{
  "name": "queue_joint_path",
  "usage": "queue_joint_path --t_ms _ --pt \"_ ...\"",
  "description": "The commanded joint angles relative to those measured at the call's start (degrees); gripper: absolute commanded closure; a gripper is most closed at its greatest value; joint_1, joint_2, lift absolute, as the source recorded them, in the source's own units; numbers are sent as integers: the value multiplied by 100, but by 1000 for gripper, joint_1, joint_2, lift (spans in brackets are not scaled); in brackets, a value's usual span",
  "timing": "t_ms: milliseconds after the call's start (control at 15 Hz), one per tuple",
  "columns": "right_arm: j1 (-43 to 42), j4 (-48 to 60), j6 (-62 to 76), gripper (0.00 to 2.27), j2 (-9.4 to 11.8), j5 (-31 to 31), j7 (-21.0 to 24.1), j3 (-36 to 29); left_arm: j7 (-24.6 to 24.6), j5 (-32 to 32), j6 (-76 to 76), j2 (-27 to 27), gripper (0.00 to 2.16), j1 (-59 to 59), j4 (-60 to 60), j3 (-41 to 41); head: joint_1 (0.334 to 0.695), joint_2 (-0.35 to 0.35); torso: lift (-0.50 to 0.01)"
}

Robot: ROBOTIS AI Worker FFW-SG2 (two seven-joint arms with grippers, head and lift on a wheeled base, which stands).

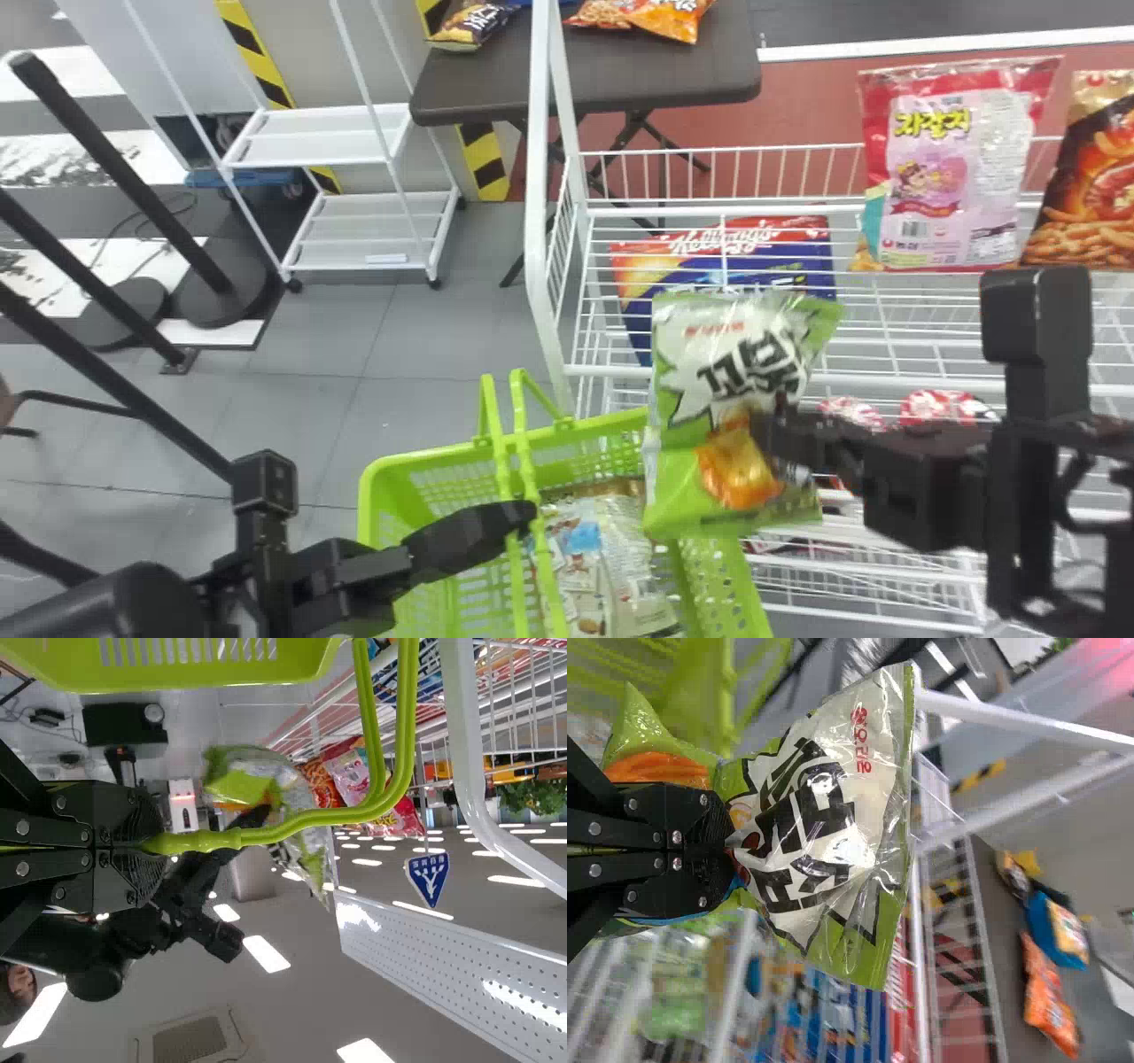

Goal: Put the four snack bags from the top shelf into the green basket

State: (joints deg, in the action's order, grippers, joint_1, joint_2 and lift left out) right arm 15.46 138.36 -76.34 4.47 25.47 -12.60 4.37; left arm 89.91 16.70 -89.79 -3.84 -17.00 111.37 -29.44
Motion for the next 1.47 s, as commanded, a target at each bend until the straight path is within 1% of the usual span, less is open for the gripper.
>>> queue_joint_path --t_ms 0,267,467,733,933,1000,1067,1133,1200,1267,1400 --pt "37 -108 -202 2250 1 257 -41 204 66 0 -24 6 2142 3 -1 0 695 257 0" --pt "1 -820 202 2250 -8 266 -102 784 66 18 -24 15 2142 3 8 0 695 350 0" --pt "-227 -1531 782 2250 -25 169 -49 1303 66 18 -24 15 2142 3 17 18 695 350 0" --pt "-939 -2762 1397 2246 -140 73 179 2164 66 53 -24 15 2142 -5 34 18 695 350 0" --pt "-1431 -3641 1626 2246 -412 37 249 2648 66 53 -24 24 2142 -14 43 18 695 350 0" --pt "-1528 -3817 1608 2229 -452 -15 267 2780 66 53 -24 24 2142 -14 43 18 695 350 0" --pt "-1651 -3957 1573 1963 -452 -59 320 2894 66 53 -24 24 2142 -14 43 18 695 350 0" --pt "-1686 -4045 1555 1052 -452 -59 329 2911 66 53 -24 15 2142 -23 43 18 695 350 0" --pt "-1686 -4045 1538 46 -452 -50 337 2903 66 53 -24 15 2142 -23 43 18 695 350 0" --pt "-1651 -3992 1503 -2 -452 -24 329 2850 66 53 -24 6 2142 -23 43 18 695 350 0" --pt "-1379 -3456 1151 19 -403 46 206 2490 66 53 -24 -12 2142 -14 43 18 695 350 0"
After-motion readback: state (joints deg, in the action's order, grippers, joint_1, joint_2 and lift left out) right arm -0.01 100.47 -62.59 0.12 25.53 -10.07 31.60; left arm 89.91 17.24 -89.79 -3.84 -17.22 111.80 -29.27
